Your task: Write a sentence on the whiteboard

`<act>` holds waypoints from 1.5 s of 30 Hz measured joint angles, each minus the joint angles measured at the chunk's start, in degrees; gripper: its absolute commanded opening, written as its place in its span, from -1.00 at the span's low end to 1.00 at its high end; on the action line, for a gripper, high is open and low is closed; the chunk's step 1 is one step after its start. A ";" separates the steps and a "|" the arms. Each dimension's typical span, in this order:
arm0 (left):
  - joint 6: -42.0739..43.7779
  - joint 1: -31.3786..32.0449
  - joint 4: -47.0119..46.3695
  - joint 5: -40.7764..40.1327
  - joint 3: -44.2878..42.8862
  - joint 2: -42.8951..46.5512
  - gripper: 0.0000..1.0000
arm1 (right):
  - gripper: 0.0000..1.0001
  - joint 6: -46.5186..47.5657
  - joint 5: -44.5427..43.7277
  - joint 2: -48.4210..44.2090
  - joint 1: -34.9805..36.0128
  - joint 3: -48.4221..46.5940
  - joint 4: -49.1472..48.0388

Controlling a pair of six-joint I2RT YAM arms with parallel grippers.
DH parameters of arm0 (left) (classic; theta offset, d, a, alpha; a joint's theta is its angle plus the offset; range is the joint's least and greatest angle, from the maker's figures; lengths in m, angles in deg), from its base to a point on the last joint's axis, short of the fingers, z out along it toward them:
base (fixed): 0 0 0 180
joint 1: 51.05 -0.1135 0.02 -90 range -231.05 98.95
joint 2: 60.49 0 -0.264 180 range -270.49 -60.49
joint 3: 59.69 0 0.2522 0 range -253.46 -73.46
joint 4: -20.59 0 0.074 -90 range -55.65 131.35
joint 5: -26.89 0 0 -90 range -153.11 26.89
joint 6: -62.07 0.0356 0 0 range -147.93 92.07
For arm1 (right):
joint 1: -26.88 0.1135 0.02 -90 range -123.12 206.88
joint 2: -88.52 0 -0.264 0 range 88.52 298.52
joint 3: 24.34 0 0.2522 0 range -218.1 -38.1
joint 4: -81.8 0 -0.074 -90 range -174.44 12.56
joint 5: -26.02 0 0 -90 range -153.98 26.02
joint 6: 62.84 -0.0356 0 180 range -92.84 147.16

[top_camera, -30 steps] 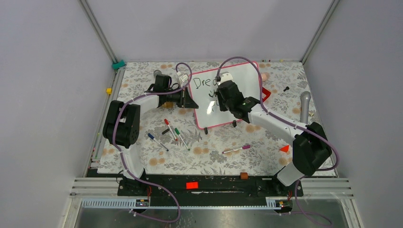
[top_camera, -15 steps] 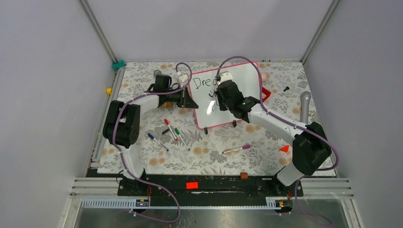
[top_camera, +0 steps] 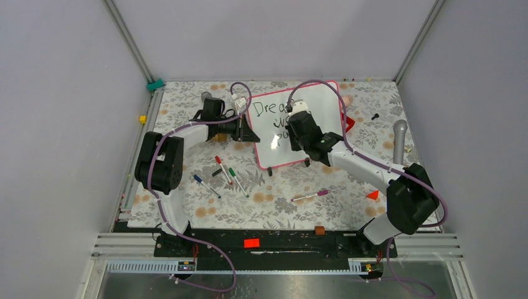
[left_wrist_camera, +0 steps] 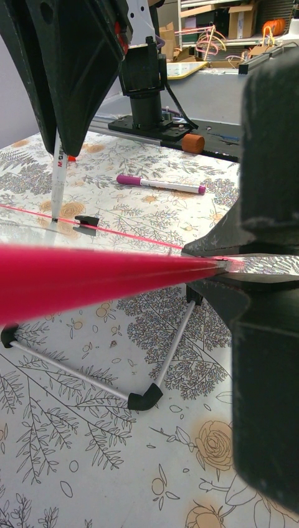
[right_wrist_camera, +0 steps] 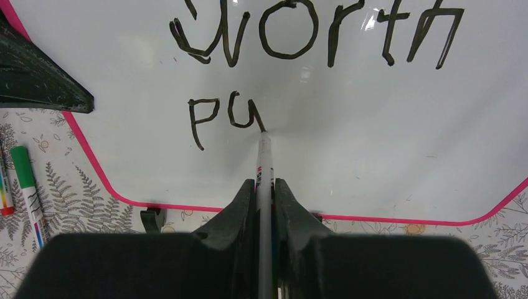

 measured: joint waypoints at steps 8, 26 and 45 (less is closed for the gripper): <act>0.11 0.00 0.00 0.07 0.00 0.00 -1.00 | -1.00 0.07 0.00 -0.74 -0.57 -0.17 1.33; 0.20 0.00 0.00 0.13 0.00 0.00 -1.00 | -1.00 0.33 -0.39 -0.28 -2.23 -4.90 1.42; 0.20 0.00 0.00 0.13 0.00 0.00 -1.00 | -1.00 0.24 -0.26 1.64 -2.23 -5.40 1.36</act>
